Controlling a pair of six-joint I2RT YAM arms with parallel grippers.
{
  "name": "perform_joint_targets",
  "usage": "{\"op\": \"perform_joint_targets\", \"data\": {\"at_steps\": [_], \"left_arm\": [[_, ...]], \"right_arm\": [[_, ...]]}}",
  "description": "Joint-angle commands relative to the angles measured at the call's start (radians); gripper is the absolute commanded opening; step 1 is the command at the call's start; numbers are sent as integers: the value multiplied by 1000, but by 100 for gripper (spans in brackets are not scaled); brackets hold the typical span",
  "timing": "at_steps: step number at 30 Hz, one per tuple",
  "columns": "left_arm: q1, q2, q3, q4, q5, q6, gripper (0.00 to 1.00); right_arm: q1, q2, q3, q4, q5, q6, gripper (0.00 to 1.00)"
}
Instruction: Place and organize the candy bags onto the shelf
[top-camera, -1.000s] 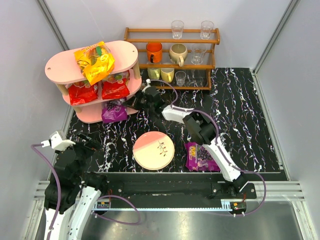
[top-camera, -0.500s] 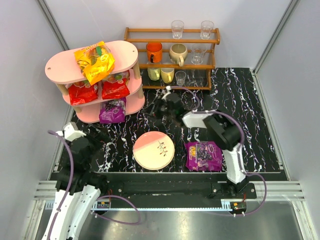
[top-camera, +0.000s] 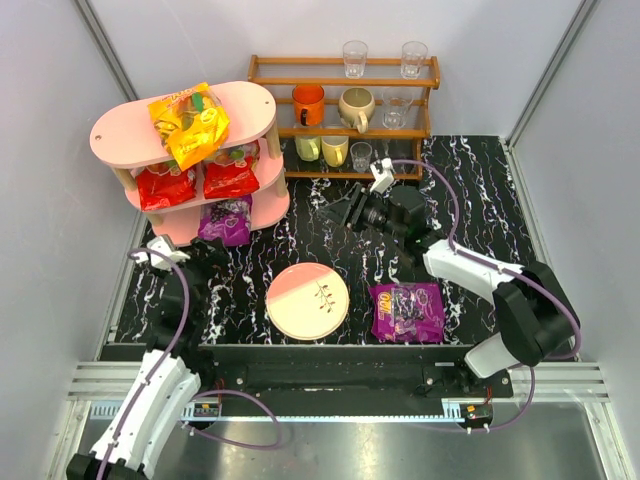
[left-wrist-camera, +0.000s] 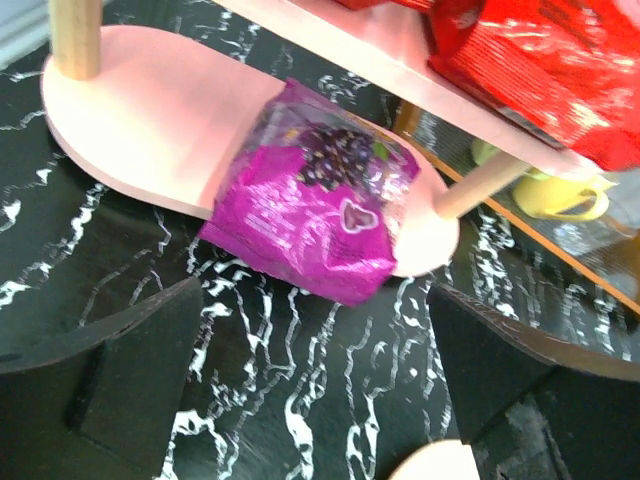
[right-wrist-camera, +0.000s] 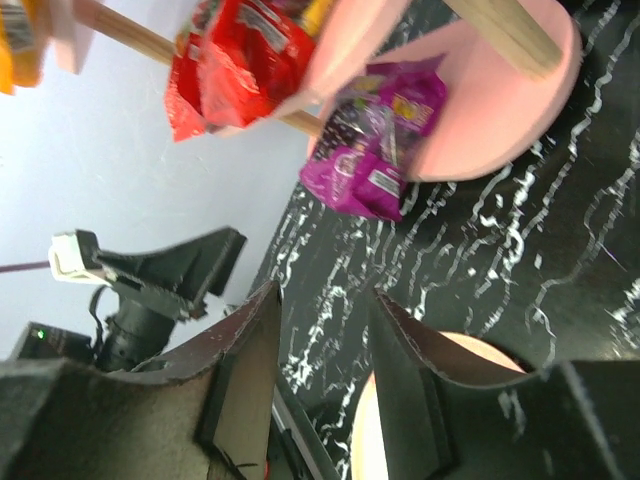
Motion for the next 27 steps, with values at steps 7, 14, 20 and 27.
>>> {"op": "perform_joint_targets", "data": {"at_steps": [7, 14, 20, 27], "left_arm": [[320, 276, -40, 452, 254, 86, 99], [377, 432, -65, 641, 369, 65, 99], [386, 572, -36, 732, 408, 83, 99], [428, 715, -11, 853, 463, 51, 90]], "right_arm": [[-61, -36, -78, -6, -73, -12, 49], [-94, -7, -79, 29, -120, 17, 49], [-117, -7, -89, 32, -137, 20, 49], [-137, 4, -84, 31, -156, 17, 49]]}}
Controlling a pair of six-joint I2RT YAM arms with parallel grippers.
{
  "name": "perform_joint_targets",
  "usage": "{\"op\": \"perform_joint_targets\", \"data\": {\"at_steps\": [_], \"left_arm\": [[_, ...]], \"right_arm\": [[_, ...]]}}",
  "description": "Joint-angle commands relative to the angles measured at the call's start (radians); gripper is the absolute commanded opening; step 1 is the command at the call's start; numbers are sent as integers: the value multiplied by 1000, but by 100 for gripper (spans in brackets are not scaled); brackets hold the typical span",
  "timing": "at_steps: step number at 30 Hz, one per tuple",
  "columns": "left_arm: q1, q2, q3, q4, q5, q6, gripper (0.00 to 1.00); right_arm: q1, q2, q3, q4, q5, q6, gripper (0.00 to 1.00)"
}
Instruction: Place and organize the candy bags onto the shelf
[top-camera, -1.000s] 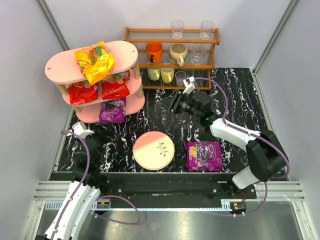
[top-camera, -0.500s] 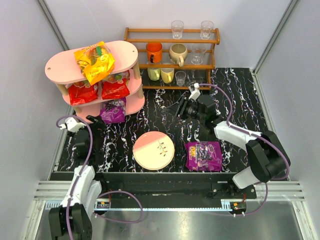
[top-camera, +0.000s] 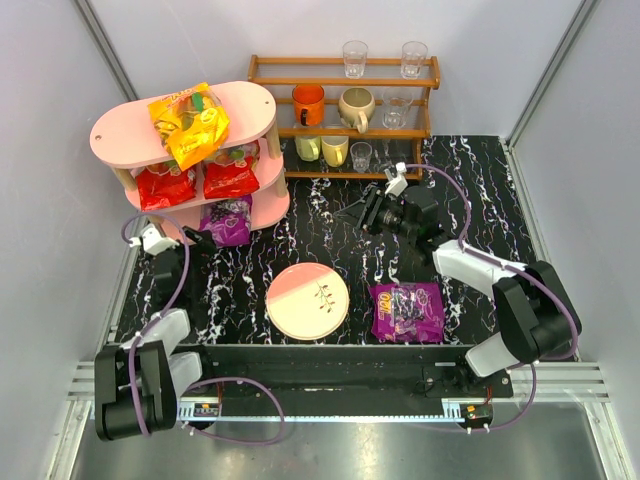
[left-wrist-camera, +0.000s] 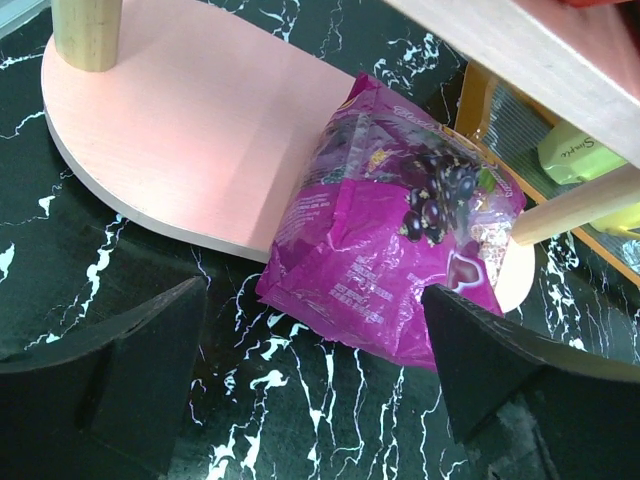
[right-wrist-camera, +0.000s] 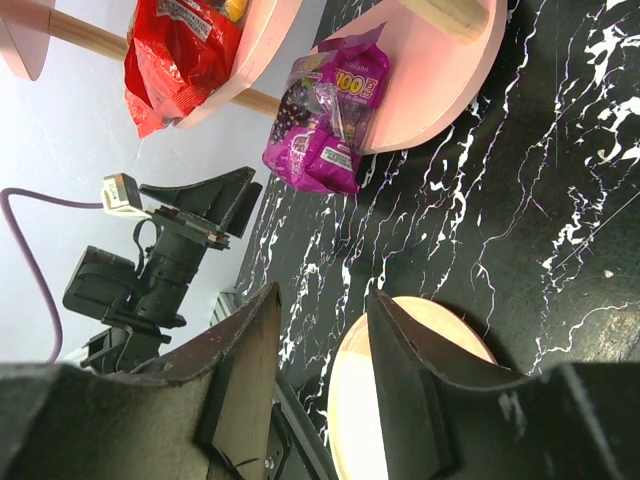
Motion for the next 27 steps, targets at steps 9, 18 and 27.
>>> {"op": "perform_joint_targets", "data": {"at_steps": [9, 18, 27], "left_arm": [[38, 196, 125, 198, 128, -37, 76], [37, 268, 168, 184, 191, -103, 61], [38, 322, 188, 172, 239, -167, 42]], "right_arm": [[-35, 38, 8, 58, -52, 12, 49], [-62, 66, 8, 75, -76, 33, 49], [-74, 68, 8, 73, -84, 46, 49]]}}
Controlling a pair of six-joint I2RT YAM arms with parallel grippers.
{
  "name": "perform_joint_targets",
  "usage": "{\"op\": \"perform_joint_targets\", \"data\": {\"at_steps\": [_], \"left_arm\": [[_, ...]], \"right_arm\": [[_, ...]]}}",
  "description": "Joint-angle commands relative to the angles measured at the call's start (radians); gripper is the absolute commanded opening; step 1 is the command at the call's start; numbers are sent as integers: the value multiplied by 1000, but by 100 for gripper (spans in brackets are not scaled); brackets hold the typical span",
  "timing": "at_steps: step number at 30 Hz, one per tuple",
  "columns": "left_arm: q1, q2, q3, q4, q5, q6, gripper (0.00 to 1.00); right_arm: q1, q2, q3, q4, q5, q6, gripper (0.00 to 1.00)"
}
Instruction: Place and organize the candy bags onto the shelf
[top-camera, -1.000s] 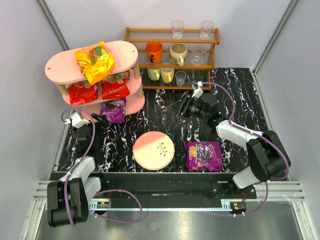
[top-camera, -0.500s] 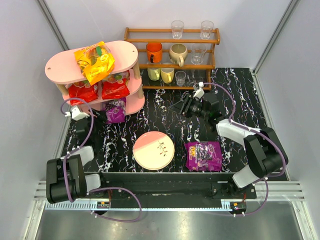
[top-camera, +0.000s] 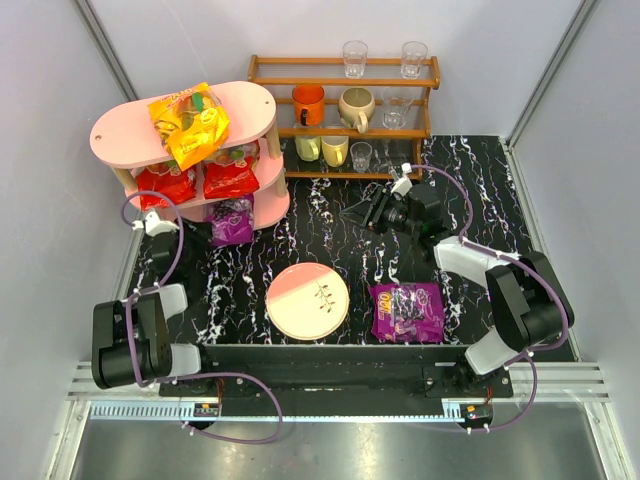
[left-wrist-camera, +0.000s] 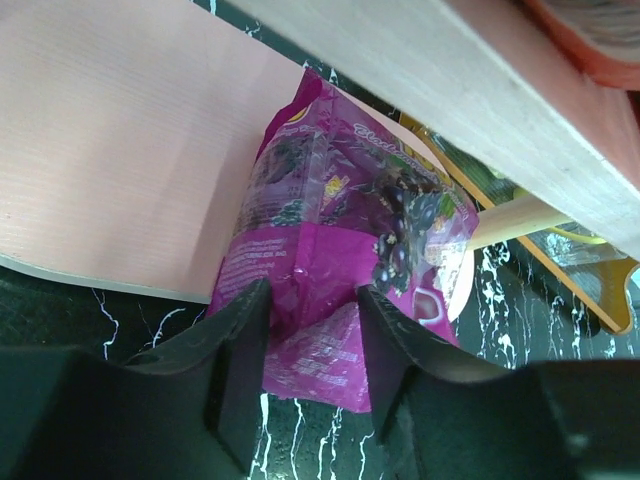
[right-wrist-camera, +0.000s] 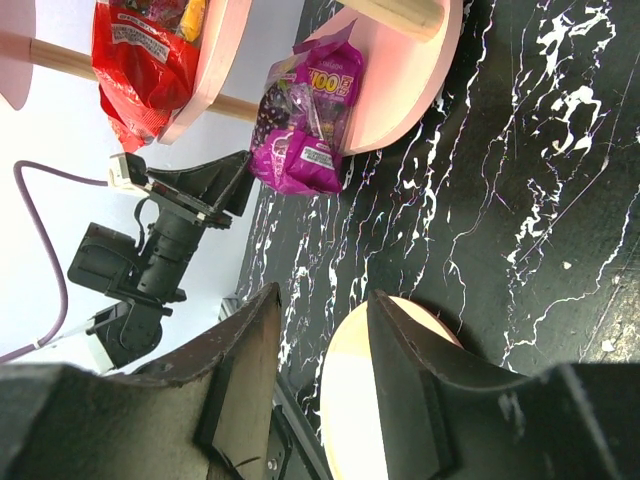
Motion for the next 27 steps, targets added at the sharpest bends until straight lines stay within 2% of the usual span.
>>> {"op": "perform_joint_targets", "data": {"at_steps": [1, 3, 6, 9, 10, 18, 23, 27], "left_arm": [[2, 29, 44, 63, 66, -44, 38], [4, 40, 51, 65, 91, -53, 30], [13, 43, 48, 74, 115, -65, 22], [37, 31, 38, 79, 138, -75, 8], [42, 26, 34, 79, 141, -78, 0], [175, -23, 20, 46, 236, -82, 0], [250, -3, 86, -24, 334, -52, 0], [318, 26, 117, -46, 362, -47, 0]], "right_arm": [[-10, -1, 9, 47, -31, 11, 49], [-13, -1, 8, 47, -31, 12, 49], [-12, 1, 6, 47, -31, 16, 49], [-17, 2, 6, 50, -32, 20, 49], [-17, 2, 6, 50, -32, 20, 49], [-17, 18, 5, 69, -44, 40, 49], [-17, 25, 3, 85, -46, 46, 49], [-17, 33, 2, 95, -49, 54, 49]]}}
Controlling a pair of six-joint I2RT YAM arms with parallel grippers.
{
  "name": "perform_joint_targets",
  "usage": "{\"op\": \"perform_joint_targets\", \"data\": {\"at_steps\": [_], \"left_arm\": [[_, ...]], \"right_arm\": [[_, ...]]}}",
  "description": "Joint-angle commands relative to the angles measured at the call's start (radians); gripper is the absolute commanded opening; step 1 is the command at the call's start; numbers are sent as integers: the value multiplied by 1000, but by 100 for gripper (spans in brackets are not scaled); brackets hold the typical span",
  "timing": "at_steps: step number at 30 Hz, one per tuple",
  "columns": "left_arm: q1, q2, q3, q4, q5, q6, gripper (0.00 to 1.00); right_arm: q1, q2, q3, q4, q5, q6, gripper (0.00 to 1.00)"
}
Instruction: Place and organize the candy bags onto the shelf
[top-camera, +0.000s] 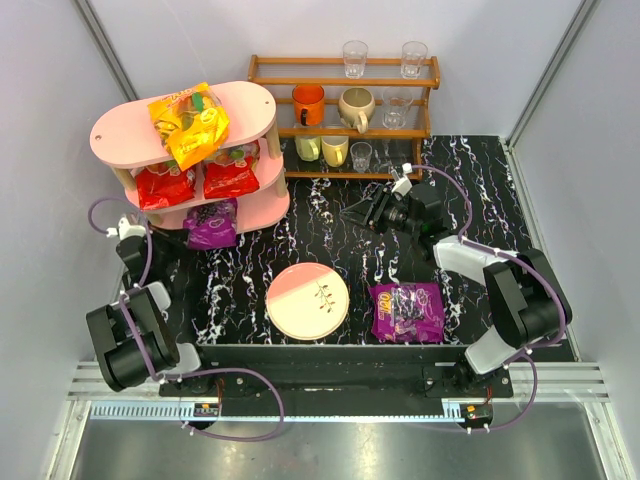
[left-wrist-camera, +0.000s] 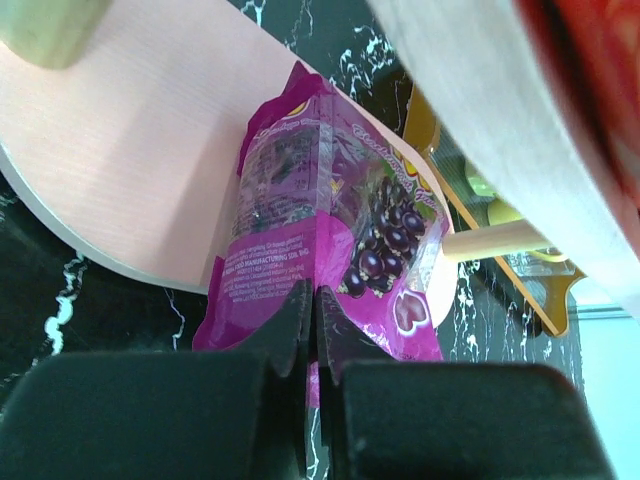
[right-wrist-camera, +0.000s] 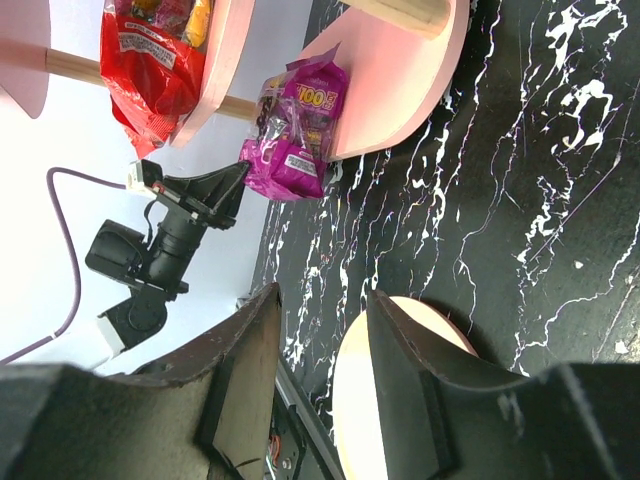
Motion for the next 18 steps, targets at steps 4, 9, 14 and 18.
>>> {"op": "perform_joint_targets", "data": {"at_steps": [4, 9, 14, 18], "left_arm": [[101, 62, 98, 72, 119, 4, 0], [140, 93, 135, 57, 144, 7, 0], [158, 114, 147, 74, 139, -1, 0], [164, 122, 140, 98, 124, -13, 0]], "right_arm": [[-6, 14, 2, 68, -28, 10, 49], [-7, 17, 2, 71, -28, 10, 49], [-9, 17, 3, 75, -33, 10, 49], [-12, 22, 3, 76, -33, 12, 49]]}}
